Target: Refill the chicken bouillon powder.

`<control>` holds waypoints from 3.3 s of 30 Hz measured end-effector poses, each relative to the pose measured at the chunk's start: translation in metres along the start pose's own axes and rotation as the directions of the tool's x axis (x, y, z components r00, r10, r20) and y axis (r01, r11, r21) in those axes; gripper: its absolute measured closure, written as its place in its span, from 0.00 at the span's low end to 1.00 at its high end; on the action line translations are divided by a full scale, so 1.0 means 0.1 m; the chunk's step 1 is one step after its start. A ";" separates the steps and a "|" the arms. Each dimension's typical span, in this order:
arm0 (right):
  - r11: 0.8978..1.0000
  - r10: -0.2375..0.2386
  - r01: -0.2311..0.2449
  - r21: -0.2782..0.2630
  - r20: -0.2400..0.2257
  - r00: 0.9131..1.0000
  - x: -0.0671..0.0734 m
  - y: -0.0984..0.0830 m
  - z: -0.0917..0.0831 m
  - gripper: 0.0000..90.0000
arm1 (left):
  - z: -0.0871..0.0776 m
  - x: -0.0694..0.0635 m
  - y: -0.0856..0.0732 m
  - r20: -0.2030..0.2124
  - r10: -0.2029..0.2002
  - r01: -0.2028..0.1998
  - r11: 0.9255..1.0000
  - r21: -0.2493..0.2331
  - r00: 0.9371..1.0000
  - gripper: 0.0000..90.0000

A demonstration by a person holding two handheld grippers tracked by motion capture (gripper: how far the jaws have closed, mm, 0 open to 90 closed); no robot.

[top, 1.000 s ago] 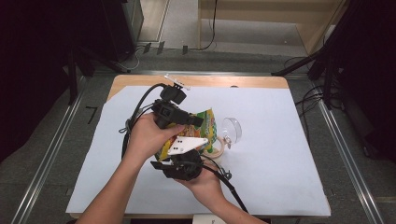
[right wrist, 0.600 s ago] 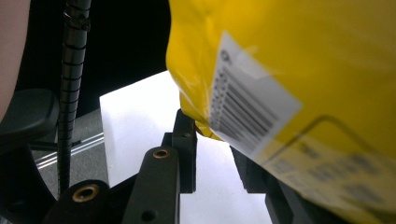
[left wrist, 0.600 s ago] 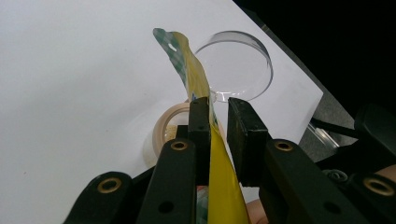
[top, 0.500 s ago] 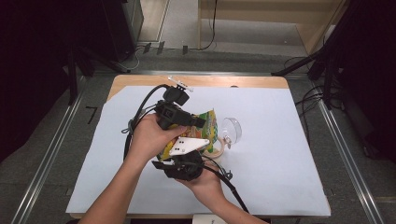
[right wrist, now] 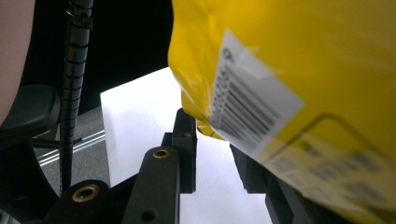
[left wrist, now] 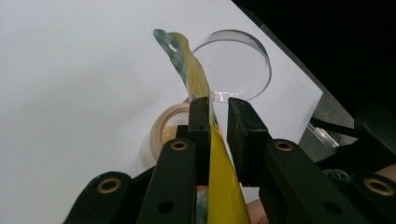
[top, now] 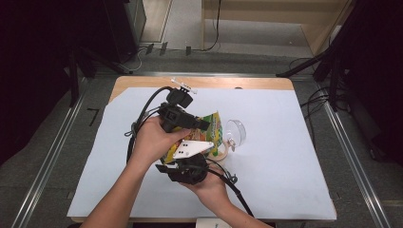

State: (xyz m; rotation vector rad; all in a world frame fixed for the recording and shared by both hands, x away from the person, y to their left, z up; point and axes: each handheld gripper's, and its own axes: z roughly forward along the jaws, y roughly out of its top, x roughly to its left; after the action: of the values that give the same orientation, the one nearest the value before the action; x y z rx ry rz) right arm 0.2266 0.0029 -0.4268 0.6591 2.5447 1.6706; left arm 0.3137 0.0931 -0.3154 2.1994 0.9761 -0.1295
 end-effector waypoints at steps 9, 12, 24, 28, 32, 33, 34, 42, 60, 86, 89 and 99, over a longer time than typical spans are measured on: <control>1.000 -0.003 0.003 -0.001 -0.003 1.000 0.01 0.02 -0.01 0.81 | -0.02 -0.01 0.00 0.002 0.000 0.000 1.000 -0.007 1.000 0.88; 1.000 0.003 -0.003 -0.002 -0.005 1.000 0.02 0.02 -0.02 0.81 | -0.02 -0.01 0.00 0.003 0.000 0.000 1.000 -0.006 1.000 0.87; 1.000 0.007 -0.007 -0.001 -0.007 1.000 0.02 0.03 -0.02 0.81 | -0.01 0.00 0.01 0.004 0.000 0.000 1.000 -0.004 1.000 0.87; 1.000 0.007 -0.007 0.001 -0.007 1.000 0.02 0.03 -0.02 0.81 | 0.00 0.01 0.01 0.008 -0.003 0.003 1.000 -0.004 1.000 0.87; 1.000 0.000 0.000 0.007 -0.003 1.000 0.03 0.03 -0.03 0.81 | -0.01 0.02 0.01 0.009 -0.006 0.006 1.000 -0.004 1.000 0.87; 1.000 0.001 -0.001 0.006 -0.004 1.000 0.03 0.03 -0.03 0.81 | -0.01 0.01 0.01 0.009 -0.004 0.004 1.000 -0.004 1.000 0.87; 1.000 0.003 -0.003 0.005 -0.005 1.000 0.03 0.03 -0.03 0.81 | -0.01 0.01 0.01 0.010 -0.002 0.002 1.000 -0.004 1.000 0.87; 1.000 0.001 -0.001 0.003 -0.003 1.000 0.03 0.03 -0.04 0.81 | 0.00 0.01 0.02 0.013 -0.003 0.003 1.000 -0.005 1.000 0.87; 1.000 0.005 -0.005 0.003 -0.012 1.000 0.04 0.04 -0.04 0.81 | -0.02 0.01 0.01 0.011 -0.007 0.008 1.000 -0.008 1.000 0.87; 1.000 0.008 -0.008 0.001 -0.015 1.000 0.04 0.03 -0.04 0.82 | -0.02 0.01 0.01 0.011 -0.012 0.012 1.000 -0.007 1.000 0.86; 1.000 0.012 -0.012 -0.003 -0.017 1.000 0.04 0.03 -0.03 0.82 | -0.01 0.00 0.01 0.011 -0.012 0.012 1.000 -0.005 1.000 0.86; 1.000 0.013 -0.013 -0.004 -0.015 1.000 0.04 0.03 -0.03 0.82 | -0.01 -0.01 0.01 0.008 -0.010 0.010 1.000 -0.008 1.000 0.86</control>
State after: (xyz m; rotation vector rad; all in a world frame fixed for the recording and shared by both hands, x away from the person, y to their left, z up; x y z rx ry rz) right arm 0.2231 0.0023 -0.4224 0.6664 2.5515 1.6910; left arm 0.3137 0.0928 -0.3137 2.1853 0.9812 -0.1383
